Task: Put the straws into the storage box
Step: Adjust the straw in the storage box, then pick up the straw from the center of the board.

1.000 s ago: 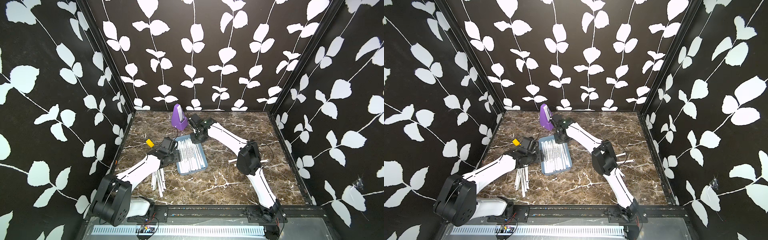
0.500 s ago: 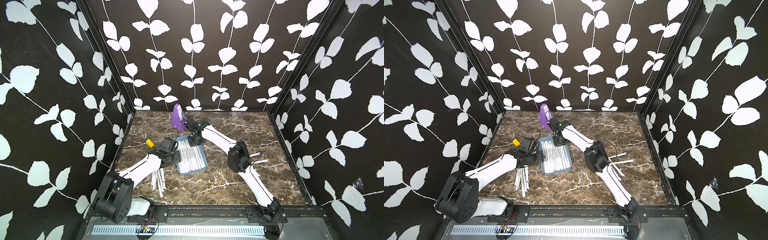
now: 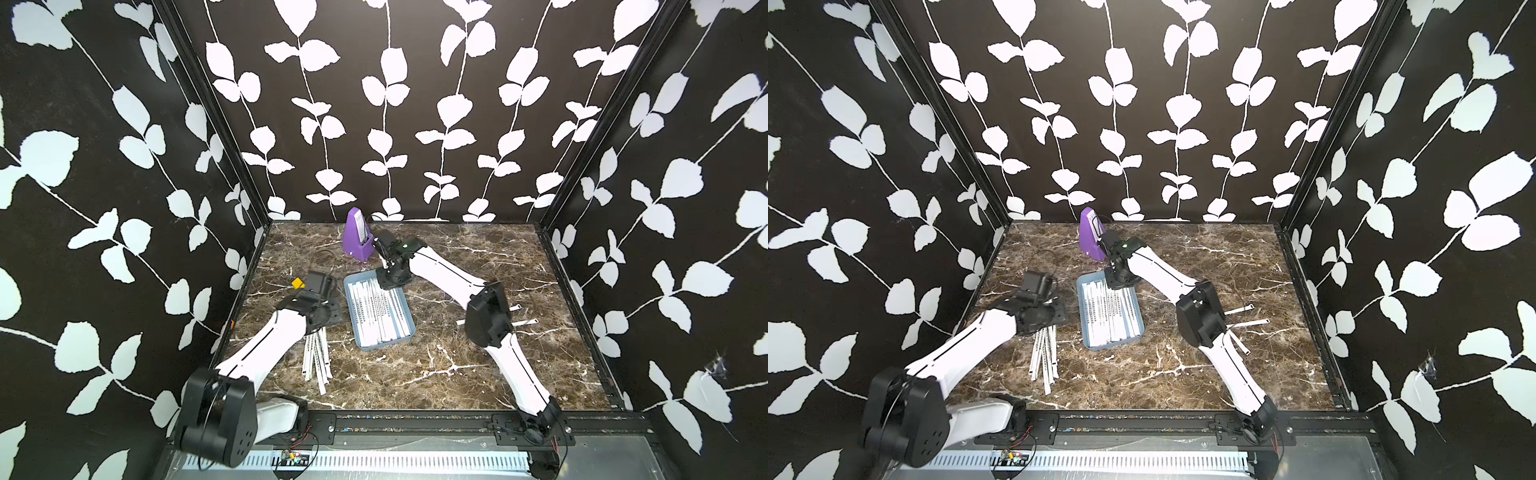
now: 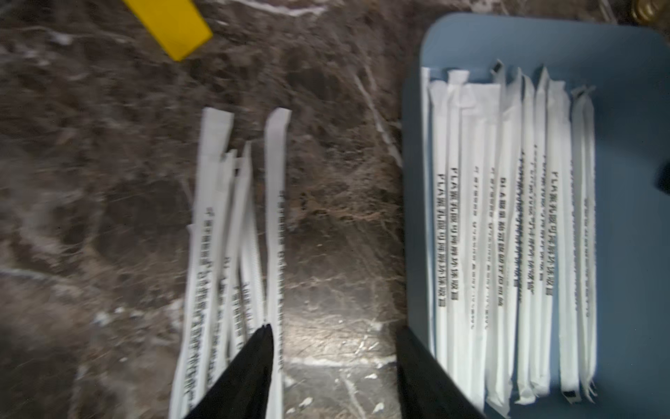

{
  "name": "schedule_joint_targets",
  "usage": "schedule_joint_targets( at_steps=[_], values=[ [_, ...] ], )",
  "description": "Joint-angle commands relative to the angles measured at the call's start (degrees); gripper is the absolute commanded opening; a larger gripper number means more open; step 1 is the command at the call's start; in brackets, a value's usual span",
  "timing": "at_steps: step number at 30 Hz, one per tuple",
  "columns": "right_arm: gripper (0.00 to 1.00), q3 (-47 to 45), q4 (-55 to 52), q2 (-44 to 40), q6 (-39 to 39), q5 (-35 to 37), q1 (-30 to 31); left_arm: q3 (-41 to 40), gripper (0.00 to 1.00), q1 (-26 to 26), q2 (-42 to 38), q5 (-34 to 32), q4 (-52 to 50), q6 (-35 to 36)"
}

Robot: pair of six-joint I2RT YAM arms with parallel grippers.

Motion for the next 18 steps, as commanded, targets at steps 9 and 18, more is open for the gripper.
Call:
schedule_joint_targets(
  at_steps=[9, 18],
  values=[
    [0.23, -29.3, 12.3, -17.7, 4.2, -4.1, 2.3, -1.1, 0.30, 0.7, 4.5, 3.7, -4.2, 2.4],
    [0.22, -32.3, 12.1, -19.5, 2.8, -3.9, 1.5, 4.1, 0.26, 0.8, 14.8, -0.4, -4.9, 5.9]
  ],
)
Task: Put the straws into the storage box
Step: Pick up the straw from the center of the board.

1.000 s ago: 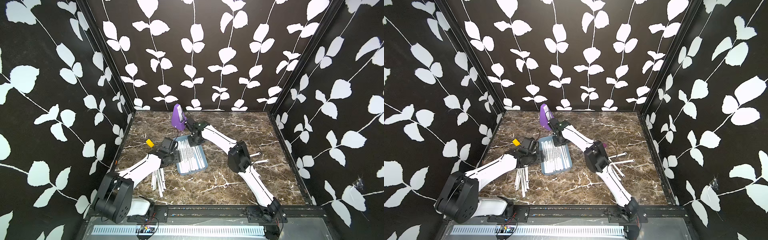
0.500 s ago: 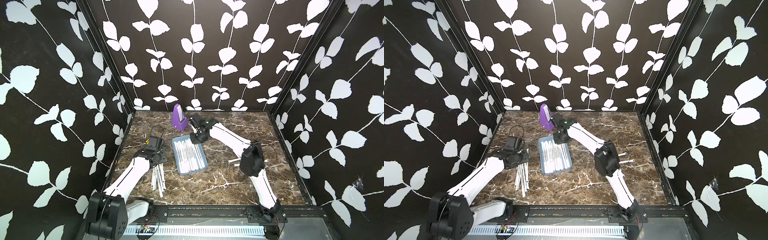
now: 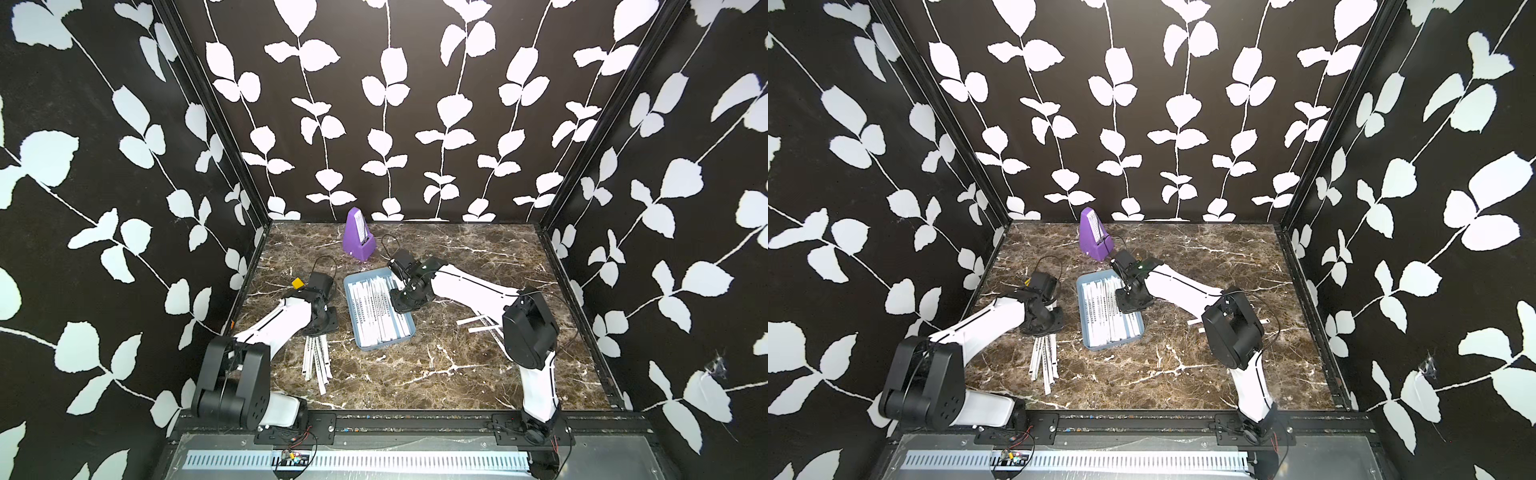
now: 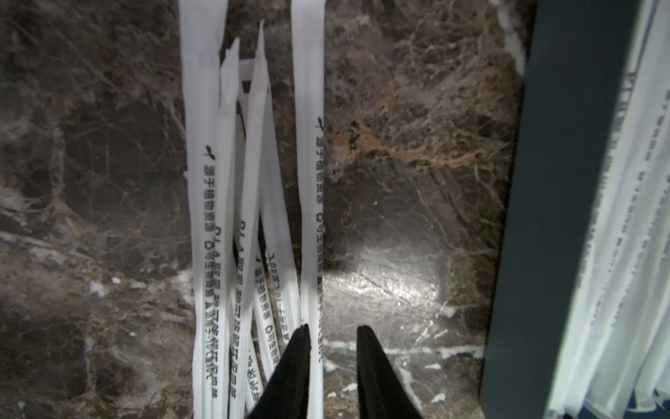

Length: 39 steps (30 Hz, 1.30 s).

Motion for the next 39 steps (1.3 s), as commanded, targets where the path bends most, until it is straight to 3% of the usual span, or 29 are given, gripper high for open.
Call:
schedule_joint_targets(
  at_steps=[1, 10, 16, 20, 26, 31, 34, 39],
  values=[
    [0.22, -1.1, 1.3, -2.0, -0.4, 0.3, -0.4, 1.4, 0.25, 0.1, 1.4, -2.4, -0.8, 2.0],
    [0.22, -0.9, 1.4, -1.5, -0.3, 0.0, -0.5, 1.4, 0.22, 0.1, 6.1, -1.3, 2.1, 3.0],
    [0.21, -0.4, 0.8, -1.6, -0.3, 0.2, -0.6, 1.2, 0.09, 0.1, 7.1, -0.9, 2.4, 3.1],
    [0.21, 0.4, 0.0, -1.8, -0.3, 0.0, -0.9, 2.6, 0.00, 0.0, 3.8, -0.3, -0.3, 3.7],
    [0.20, 1.0, -1.5, -3.0, -0.4, 0.1, -2.1, 5.6, 0.00, -0.2, -4.6, 2.0, -6.2, 2.1],
    [0.20, 1.0, -2.2, -3.8, -0.2, 0.0, -3.6, 7.3, 0.00, -5.1, -8.1, 3.3, -3.2, -5.3],
    [0.20, 1.6, -2.6, -3.6, -0.2, -0.3, -4.3, 9.2, 0.00, -9.8, -3.7, 6.3, 4.8, -9.8],
    [0.19, 2.6, -3.9, -3.9, -1.0, 0.3, -4.6, 12.8, 0.00, -10.8, 6.4, 7.1, 9.2, -9.9]
  ],
)
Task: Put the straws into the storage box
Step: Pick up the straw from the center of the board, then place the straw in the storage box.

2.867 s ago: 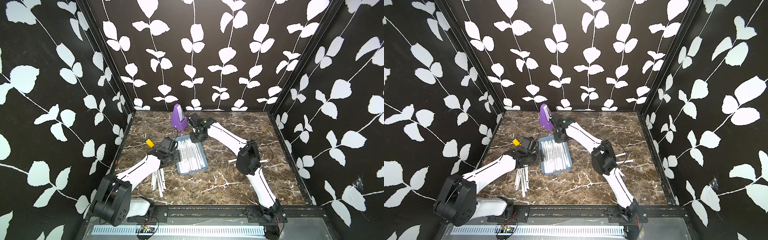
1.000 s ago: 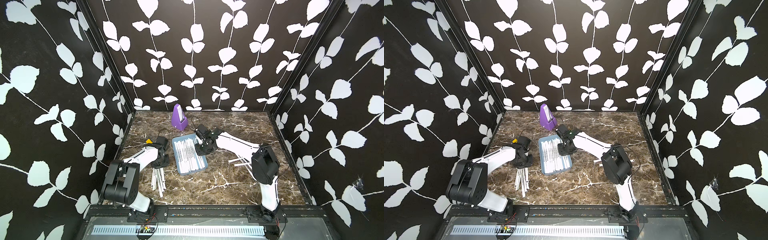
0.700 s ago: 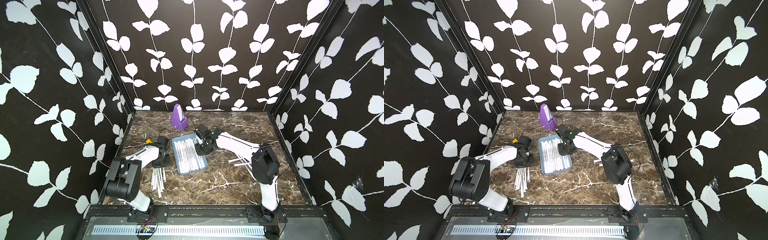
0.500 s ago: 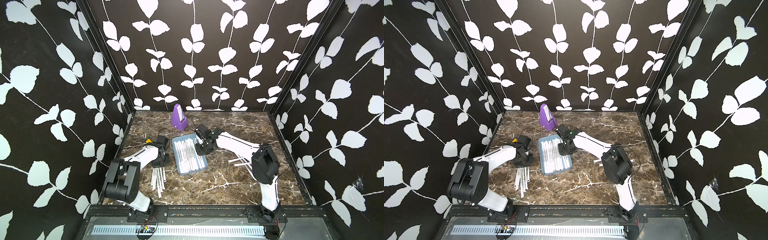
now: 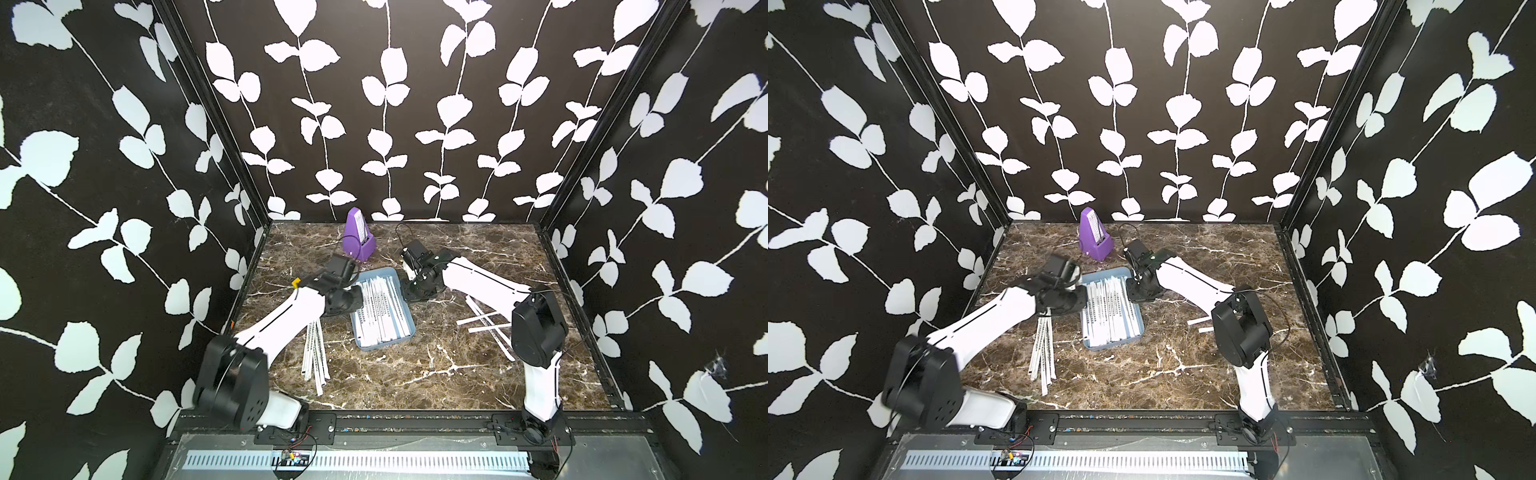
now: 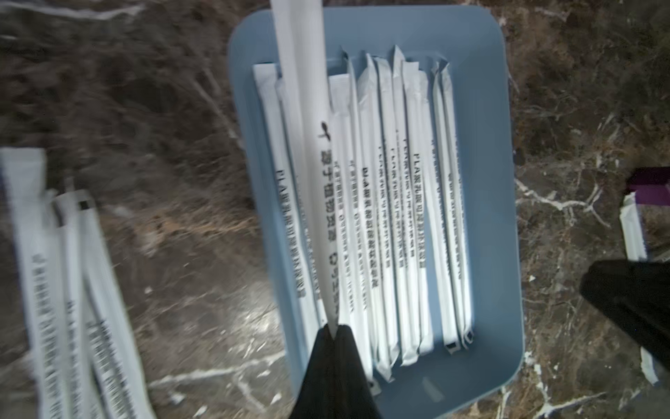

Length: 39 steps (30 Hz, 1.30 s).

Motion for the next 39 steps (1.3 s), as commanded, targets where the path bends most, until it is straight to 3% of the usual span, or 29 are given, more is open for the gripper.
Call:
schedule_joint_targets(
  at_steps=[1, 6, 17, 26, 32, 39],
  values=[
    [0.19, 2.0, -2.1, -2.3, -0.8, 0.3, -0.2, 1.5, 0.00, 0.2, 4.4, -0.4, 3.2, -1.0],
    [0.19, 0.2, -1.7, -2.6, -0.9, -0.1, -0.5, 1.6, 0.00, 0.3, 10.1, -1.3, 3.8, -1.4],
    [0.18, 0.8, -1.1, -0.8, -1.6, -1.4, -1.0, -1.7, 0.00, 0.1, 10.6, -4.3, 1.7, -3.7],
    [0.18, -0.2, -2.3, -3.0, -3.1, -0.8, -3.1, 1.3, 0.17, 0.1, 9.5, -5.9, -1.6, -3.3],
    [0.21, -8.8, -4.0, -11.0, -3.4, 0.2, -9.9, 4.6, 0.30, 0.1, 5.0, -5.2, -4.7, -3.9],
    [0.32, -30.5, -2.8, -25.7, 2.7, 3.2, -24.5, 9.2, 0.51, 0.2, -3.6, -2.6, -6.9, 1.0]
  ],
)
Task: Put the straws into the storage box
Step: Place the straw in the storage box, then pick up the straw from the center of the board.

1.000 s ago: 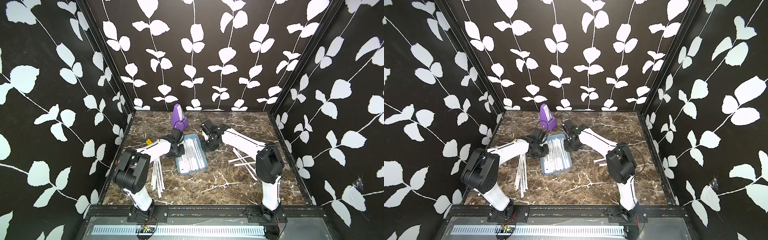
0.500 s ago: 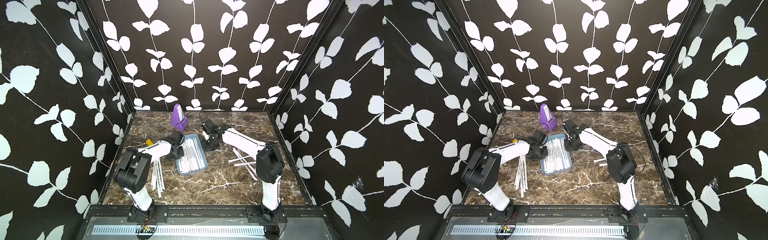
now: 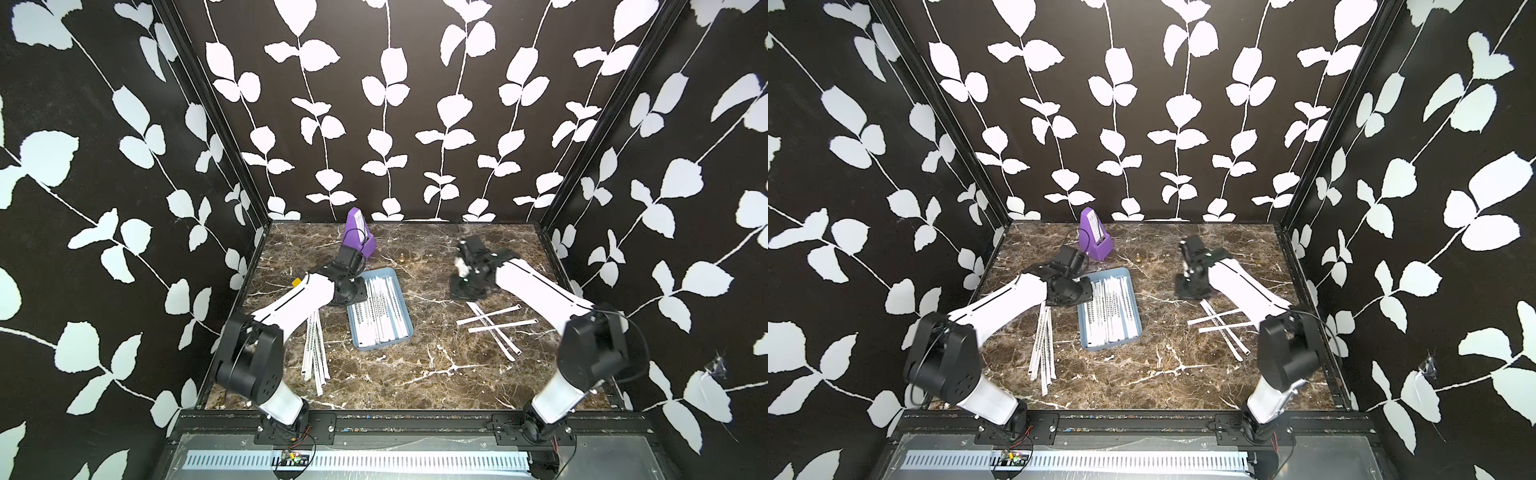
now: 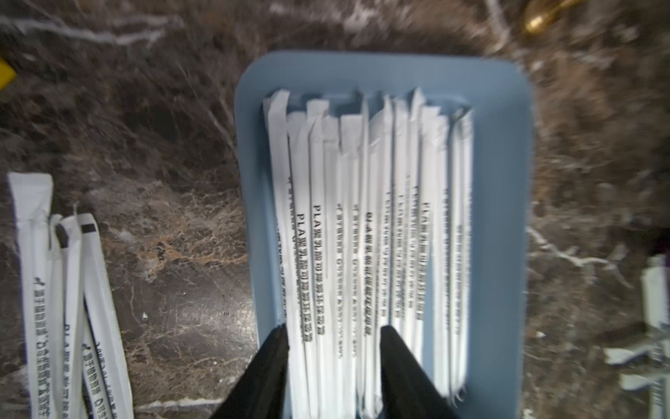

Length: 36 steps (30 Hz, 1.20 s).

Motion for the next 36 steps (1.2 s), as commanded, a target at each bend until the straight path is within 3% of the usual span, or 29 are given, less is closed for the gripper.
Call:
schedule_joint_targets(
  at_steps=[1, 6, 8, 12, 27, 31, 36],
  values=[
    [0.34, -9.3, 0.3, -6.0, 4.8, 2.6, -6.4, 2.0, 0.54, 0.2, -5.5, 0.5, -2.3, 5.6],
    [0.38, -15.0, 3.0, -6.5, 6.9, 3.8, -13.5, -0.8, 0.66, 0.3, -9.6, -5.1, 1.0, 13.9],
    [0.37, -15.0, 2.6, -4.9, 4.2, 4.5, -13.8, -1.9, 0.67, 0.3, -10.5, -4.0, 3.1, 15.4],
    [0.27, -15.8, 0.0, -4.9, 0.4, 7.3, -12.5, -3.9, 0.67, 0.3, -11.2, -1.2, 7.5, 14.4],
    [0.36, -20.5, 5.0, 2.9, -3.2, 5.8, -10.4, -5.9, 0.66, 0.3, -8.1, 1.9, 11.2, 13.3],
    [0.28, -19.6, 5.0, 4.2, -3.2, 4.9, -7.1, -6.6, 0.66, 0.4, -8.1, 2.0, 11.3, 13.2],
    [0.14, -17.9, 4.2, 4.9, -0.3, 3.4, 2.0, -7.7, 0.66, 0.4, -8.5, 2.2, 12.3, 12.5]
  ],
)
